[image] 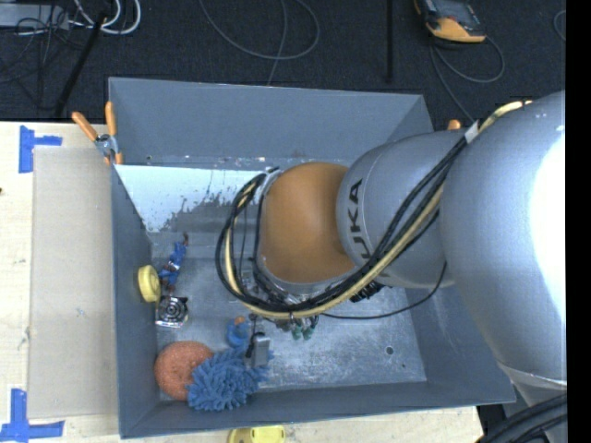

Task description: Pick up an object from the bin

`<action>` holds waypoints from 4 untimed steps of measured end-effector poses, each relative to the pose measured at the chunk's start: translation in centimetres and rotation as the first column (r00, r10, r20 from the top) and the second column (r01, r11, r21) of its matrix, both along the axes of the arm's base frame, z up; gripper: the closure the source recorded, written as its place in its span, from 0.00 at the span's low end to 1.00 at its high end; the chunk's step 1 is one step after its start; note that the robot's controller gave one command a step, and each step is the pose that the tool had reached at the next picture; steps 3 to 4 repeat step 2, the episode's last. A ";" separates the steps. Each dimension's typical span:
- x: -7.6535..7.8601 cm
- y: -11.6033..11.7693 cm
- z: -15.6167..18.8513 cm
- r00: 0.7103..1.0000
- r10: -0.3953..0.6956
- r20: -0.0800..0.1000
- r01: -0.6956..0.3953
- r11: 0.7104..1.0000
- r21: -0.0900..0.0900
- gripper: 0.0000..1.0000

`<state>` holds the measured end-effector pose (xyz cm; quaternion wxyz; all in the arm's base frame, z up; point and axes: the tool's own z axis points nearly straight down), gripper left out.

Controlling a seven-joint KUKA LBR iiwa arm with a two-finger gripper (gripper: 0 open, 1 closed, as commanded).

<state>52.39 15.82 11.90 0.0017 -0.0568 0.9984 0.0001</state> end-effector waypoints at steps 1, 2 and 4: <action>-1.9 -1.9 -4.5 0.995 0.101 0.002 -0.101 0.995 0.004 1.00; -1.9 -1.8 -4.5 0.995 0.101 0.001 -0.101 0.995 0.004 1.00; -1.9 -1.8 -4.5 0.995 0.101 0.001 -0.101 0.995 0.004 1.00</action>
Offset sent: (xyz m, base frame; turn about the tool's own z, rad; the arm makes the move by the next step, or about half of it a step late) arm 0.0000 0.0000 0.0000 0.0000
